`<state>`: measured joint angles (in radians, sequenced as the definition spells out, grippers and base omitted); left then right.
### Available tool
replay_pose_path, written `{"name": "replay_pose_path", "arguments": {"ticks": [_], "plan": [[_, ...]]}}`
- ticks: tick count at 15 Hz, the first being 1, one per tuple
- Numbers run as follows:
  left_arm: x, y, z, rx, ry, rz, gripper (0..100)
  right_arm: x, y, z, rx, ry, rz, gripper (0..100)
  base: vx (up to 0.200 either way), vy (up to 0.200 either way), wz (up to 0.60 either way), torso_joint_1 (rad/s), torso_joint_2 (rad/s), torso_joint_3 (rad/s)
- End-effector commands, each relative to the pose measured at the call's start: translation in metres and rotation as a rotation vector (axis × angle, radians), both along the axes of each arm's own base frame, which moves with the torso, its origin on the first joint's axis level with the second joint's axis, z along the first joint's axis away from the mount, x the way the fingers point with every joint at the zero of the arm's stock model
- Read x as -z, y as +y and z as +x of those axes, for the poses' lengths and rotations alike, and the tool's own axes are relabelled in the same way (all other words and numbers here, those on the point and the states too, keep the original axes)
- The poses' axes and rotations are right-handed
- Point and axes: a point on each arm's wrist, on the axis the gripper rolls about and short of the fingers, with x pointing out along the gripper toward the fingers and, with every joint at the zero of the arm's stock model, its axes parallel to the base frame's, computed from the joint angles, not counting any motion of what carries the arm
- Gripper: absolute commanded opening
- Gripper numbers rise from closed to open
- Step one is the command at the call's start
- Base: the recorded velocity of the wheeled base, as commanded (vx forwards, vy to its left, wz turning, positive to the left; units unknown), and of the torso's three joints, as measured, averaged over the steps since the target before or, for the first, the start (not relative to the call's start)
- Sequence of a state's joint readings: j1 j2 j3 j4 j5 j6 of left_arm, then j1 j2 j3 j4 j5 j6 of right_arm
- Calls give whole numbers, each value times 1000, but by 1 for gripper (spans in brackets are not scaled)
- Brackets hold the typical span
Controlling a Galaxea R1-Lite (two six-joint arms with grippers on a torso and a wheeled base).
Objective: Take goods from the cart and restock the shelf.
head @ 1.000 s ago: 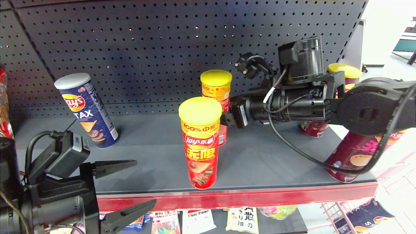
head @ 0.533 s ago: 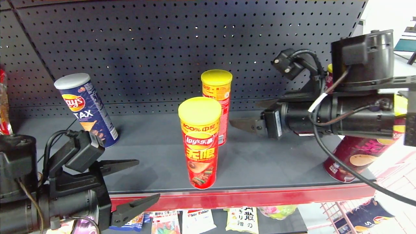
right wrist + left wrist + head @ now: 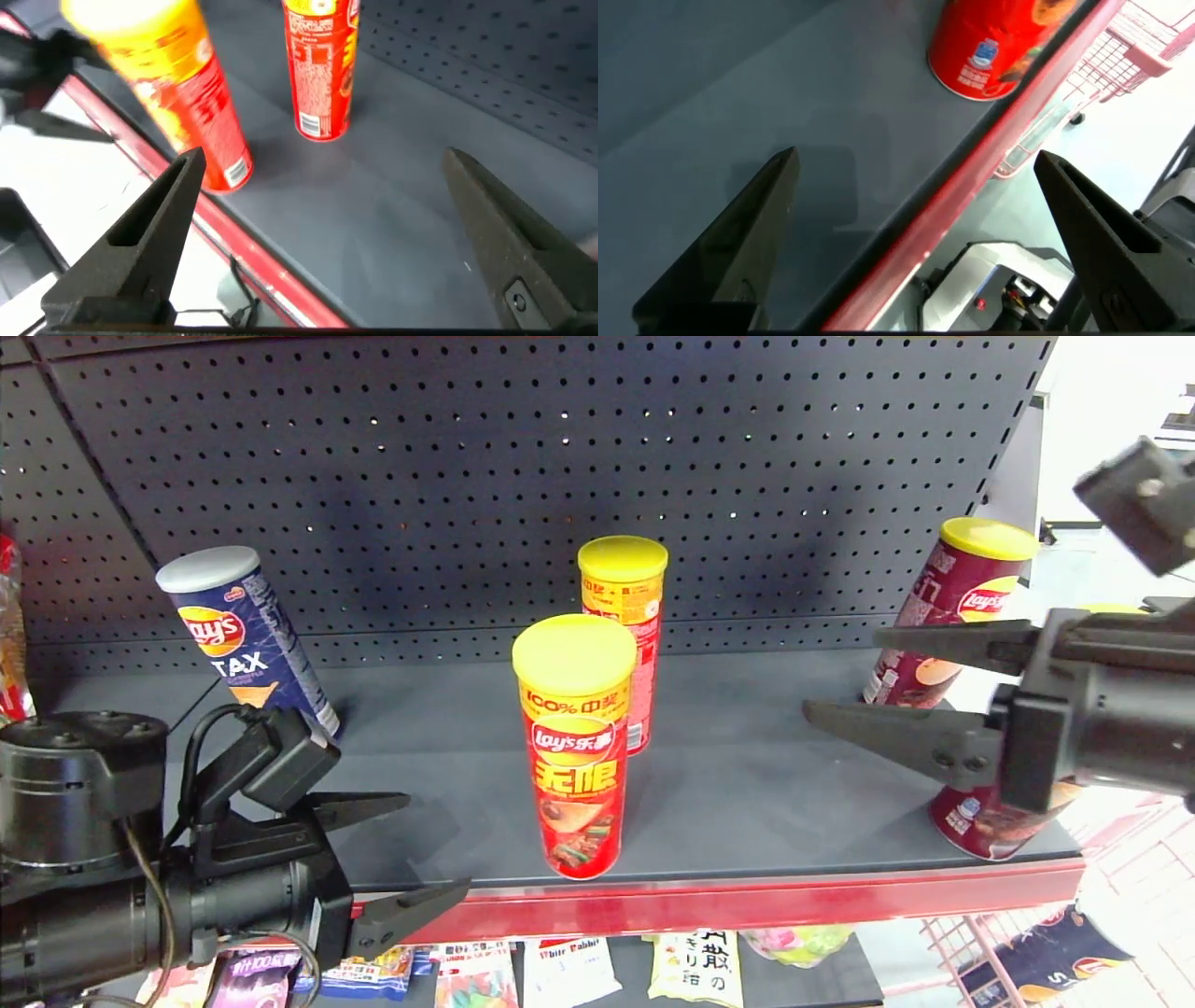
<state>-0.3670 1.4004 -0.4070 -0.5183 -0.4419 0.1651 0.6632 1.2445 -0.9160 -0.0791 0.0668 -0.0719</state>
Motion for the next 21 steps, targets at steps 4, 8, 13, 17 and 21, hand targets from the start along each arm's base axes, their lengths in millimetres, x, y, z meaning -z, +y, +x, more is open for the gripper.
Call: {"name": "replay_pose_path", "arguments": {"ticks": [4, 8, 13, 17, 21], "plan": [[6, -7, 19, -22, 26, 29, 100, 11, -71, -87, 78, -147, 104, 100, 0, 0, 0, 0, 0, 0], [8, -11, 30, -32, 34, 38, 100, 26, -103, -122, 231, -193, 126, 100, 0, 0, 0, 0, 0, 0], [9, -25, 52, -48, 29, 62, 100, 39, -120, -146, 410, -152, 170, 100, 0, 0, 0, 0, 0, 0], [11, -36, 56, -14, 32, 65, 100, 47, -123, -151, 447, -152, 181, 100, 0, 0, 0, 0, 0, 0], [14, -42, 64, -8, 34, 66, 100, 48, -123, -151, 450, -153, 180, 100, 0, 0, 0, 0, 0, 0]]}}
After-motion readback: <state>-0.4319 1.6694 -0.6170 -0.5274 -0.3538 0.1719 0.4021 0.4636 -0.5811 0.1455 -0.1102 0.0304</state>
